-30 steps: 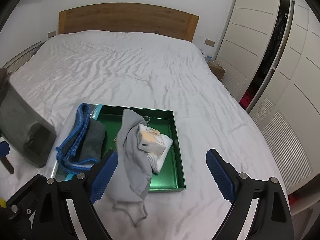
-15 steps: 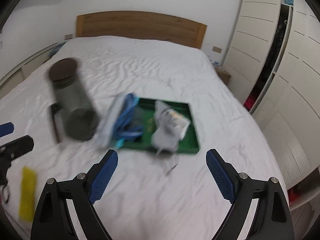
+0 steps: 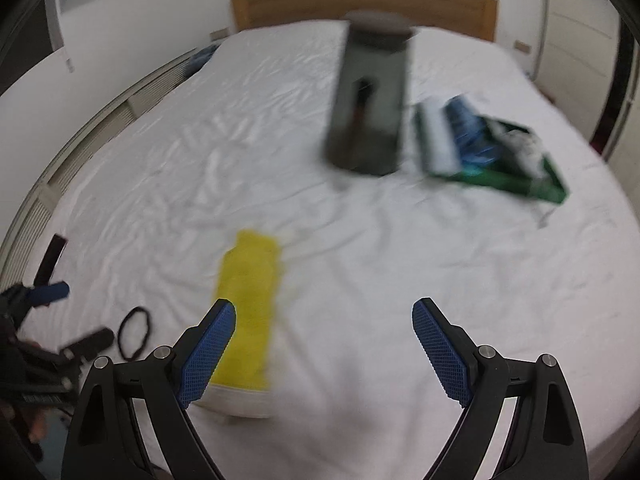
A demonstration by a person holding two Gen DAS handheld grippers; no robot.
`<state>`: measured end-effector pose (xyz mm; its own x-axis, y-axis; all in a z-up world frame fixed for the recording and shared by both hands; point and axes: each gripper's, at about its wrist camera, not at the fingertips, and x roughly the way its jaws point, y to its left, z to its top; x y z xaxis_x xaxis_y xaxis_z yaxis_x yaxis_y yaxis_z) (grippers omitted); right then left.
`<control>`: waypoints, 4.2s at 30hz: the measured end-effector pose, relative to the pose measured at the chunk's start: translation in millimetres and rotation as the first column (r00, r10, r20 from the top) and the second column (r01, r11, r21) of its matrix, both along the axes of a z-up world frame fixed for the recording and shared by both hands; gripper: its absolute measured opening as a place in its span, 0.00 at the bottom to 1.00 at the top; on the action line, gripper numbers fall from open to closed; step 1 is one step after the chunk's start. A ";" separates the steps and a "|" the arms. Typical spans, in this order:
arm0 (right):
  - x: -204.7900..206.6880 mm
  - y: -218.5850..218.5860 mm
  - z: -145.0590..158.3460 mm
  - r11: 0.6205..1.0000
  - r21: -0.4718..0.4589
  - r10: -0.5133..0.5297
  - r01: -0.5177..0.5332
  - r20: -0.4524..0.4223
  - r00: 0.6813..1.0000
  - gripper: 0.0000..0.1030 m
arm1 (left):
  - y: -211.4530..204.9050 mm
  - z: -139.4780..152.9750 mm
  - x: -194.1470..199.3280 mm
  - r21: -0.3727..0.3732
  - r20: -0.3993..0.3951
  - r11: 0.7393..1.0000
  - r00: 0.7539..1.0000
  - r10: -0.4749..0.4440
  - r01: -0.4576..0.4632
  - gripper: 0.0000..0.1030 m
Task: Organize soft objects
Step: 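Move both tools back toward the yellow towel and hair tie, then grasp the yellow towel with the right tool, then grasp the black hair tie with the left tool while the right tool holds the yellow towel, then carry the yellow towel and black hair tie over the green tray with both tools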
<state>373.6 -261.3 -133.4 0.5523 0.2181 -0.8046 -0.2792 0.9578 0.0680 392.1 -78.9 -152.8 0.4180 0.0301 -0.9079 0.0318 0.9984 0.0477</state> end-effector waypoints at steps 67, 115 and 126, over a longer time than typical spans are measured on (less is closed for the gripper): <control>58.0 95.6 -122.7 0.983 -0.134 0.110 -0.122 -0.099 0.989 0.25 | 50.1 -115.4 21.0 -0.007 -0.075 1.000 0.997 0.026 -0.027 0.71; 250.2 -244.9 51.0 0.976 -0.217 0.010 0.028 0.171 0.985 0.18 | -313.7 49.7 290.2 -0.301 0.154 0.930 0.973 -0.173 0.213 0.03; 334.3 -251.2 8.9 0.975 -0.220 0.044 -0.013 0.134 0.990 0.19 | -351.8 -6.2 381.6 -0.277 0.085 0.946 0.985 -0.148 0.166 0.03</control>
